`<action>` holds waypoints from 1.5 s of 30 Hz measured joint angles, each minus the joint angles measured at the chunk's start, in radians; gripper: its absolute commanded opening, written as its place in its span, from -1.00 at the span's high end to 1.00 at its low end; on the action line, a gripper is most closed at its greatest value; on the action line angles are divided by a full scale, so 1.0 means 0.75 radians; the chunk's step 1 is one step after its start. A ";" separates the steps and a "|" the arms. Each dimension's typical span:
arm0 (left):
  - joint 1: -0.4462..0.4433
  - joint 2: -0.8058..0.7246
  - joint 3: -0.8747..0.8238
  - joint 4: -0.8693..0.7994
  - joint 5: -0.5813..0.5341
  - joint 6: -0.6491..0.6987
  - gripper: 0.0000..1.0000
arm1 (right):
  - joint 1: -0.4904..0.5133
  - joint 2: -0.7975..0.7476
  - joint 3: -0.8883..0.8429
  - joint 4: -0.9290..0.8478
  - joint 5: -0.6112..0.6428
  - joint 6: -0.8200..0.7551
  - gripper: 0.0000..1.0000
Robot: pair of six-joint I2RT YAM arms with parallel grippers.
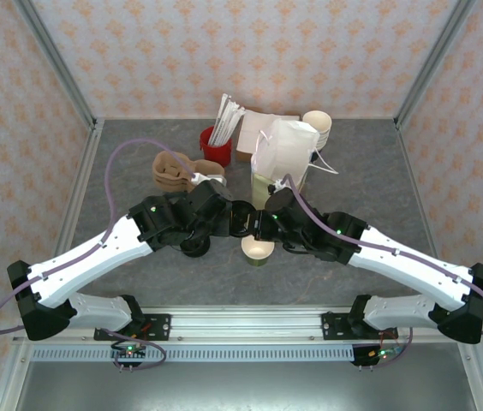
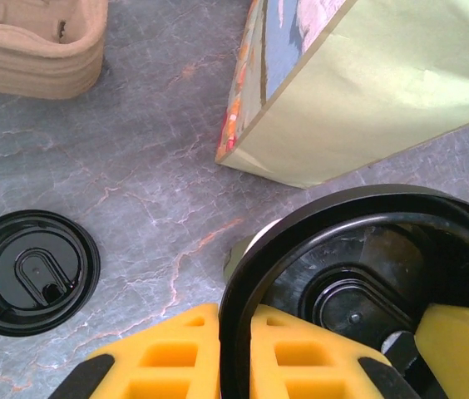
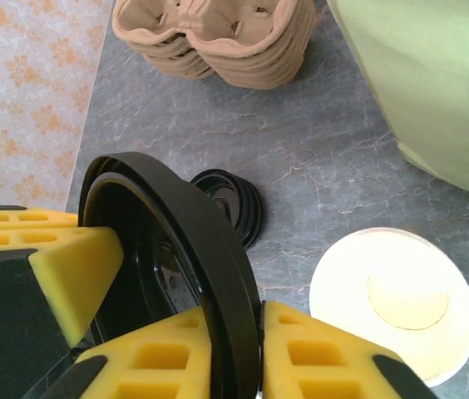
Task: Pack the takeout coffee
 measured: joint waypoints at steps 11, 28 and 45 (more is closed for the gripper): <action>-0.018 -0.058 -0.003 0.037 0.035 0.036 0.06 | 0.001 -0.010 0.013 -0.049 0.021 -0.036 1.00; -0.020 -0.411 -0.071 0.306 0.089 0.640 -0.07 | -0.246 -0.066 0.114 -0.429 -0.224 -0.057 1.00; -0.266 -0.532 -0.527 0.708 0.247 1.552 -0.22 | -0.446 -0.103 0.068 -0.609 -0.802 -0.149 1.00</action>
